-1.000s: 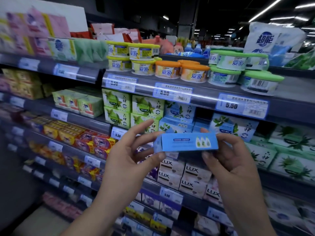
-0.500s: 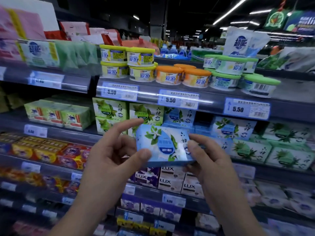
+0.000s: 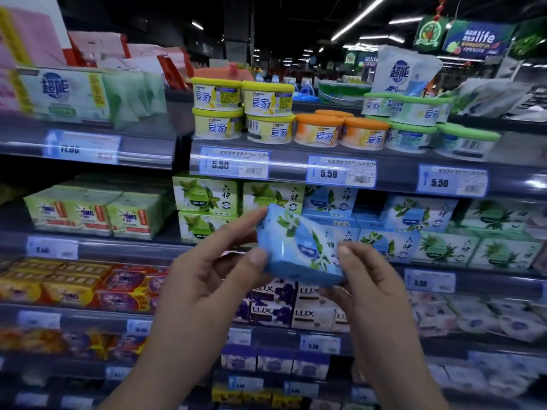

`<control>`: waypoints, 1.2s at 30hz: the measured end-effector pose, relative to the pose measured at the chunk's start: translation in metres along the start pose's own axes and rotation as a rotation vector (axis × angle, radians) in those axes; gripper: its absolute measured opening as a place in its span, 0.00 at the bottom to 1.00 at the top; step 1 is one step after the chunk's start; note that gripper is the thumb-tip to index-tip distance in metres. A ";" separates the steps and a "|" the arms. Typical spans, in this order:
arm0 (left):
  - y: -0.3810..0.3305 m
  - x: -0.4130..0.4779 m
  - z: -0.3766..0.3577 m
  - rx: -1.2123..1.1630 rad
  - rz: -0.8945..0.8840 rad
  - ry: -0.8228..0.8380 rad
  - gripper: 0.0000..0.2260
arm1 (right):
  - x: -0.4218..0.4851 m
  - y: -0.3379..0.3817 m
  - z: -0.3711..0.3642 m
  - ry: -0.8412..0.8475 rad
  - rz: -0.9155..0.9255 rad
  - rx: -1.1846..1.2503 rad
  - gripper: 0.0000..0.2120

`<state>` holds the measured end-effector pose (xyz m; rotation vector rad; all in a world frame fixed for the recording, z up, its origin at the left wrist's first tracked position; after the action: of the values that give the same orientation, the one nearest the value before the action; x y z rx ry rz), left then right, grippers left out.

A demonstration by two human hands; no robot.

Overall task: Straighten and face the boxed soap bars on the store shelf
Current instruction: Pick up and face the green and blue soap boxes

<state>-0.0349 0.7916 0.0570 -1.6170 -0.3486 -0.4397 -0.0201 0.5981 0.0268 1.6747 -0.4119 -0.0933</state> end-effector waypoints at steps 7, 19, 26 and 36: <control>0.033 0.015 0.002 -0.439 0.539 -0.061 0.23 | -0.022 0.019 -0.004 0.024 0.251 0.082 0.15; 0.045 0.026 -0.015 0.018 0.382 -0.012 0.19 | -0.005 0.011 0.031 -0.023 0.147 -0.082 0.13; 0.047 0.041 -0.055 0.245 0.065 -0.007 0.19 | 0.025 -0.001 0.063 -0.075 0.122 -0.250 0.13; 0.083 0.077 -0.092 0.373 0.009 -0.154 0.20 | 0.066 0.003 0.075 -0.005 0.182 -0.287 0.19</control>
<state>0.0655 0.6901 0.0272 -1.2892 -0.5082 -0.2266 0.0185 0.5061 0.0296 1.3491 -0.5269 -0.0205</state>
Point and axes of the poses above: each hand's wrist, its own x-axis towards the middle knuckle, its own z-axis out of the back of the hand, y = z × x, the point moved 1 cm from there along x, towards the middle knuckle, and after that the axes turned 3 degrees about -x, right-handed, at the moved point
